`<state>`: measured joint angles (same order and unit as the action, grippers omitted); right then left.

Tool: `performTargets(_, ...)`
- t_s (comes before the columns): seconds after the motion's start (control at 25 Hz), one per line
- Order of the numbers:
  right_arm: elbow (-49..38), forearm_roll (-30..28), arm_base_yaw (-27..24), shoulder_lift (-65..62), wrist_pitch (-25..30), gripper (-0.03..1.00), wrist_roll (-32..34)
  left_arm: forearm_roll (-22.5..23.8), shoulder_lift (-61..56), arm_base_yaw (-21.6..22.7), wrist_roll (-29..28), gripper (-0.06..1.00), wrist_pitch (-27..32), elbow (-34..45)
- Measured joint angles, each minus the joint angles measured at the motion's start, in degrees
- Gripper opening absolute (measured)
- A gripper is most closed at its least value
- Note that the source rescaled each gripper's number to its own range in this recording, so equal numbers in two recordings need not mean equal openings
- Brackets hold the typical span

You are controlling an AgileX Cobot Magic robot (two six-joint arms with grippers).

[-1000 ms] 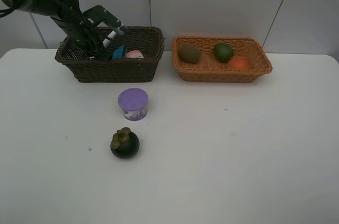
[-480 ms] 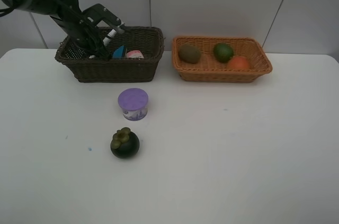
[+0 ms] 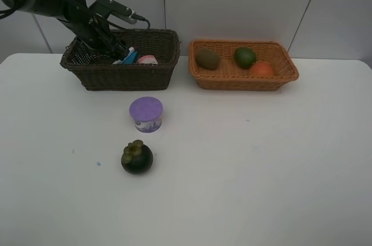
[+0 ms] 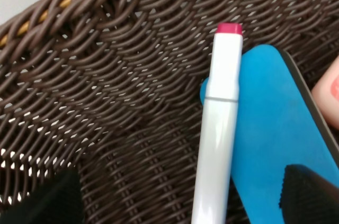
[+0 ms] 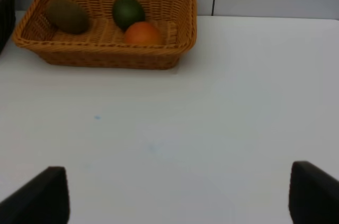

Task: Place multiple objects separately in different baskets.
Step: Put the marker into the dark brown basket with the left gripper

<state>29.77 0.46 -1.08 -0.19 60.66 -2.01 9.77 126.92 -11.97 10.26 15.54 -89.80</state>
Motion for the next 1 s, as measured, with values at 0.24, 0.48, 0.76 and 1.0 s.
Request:
performTargets(0.24, 0.0, 0.0, 0.0, 0.0, 0.0, 1.00, 0.0, 0.0, 0.0, 0.0, 0.0, 1.00, 0.0, 0.0)
performTargets(0.48, 0.0, 0.0, 0.0, 0.0, 0.0, 1.00, 0.0, 0.0, 0.0, 0.0, 0.0, 1.00, 0.0, 0.0)
performTargets(0.76, 0.0, 0.0, 0.0, 0.0, 0.0, 1.00, 0.0, 0.0, 0.0, 0.0, 0.0, 1.00, 0.0, 0.0)
performTargets(1.0, 0.0, 0.0, 0.0, 0.0, 0.0, 1.00, 0.0, -0.9, -0.8, 0.0, -3.4, 1.00, 2.1, 0.0)
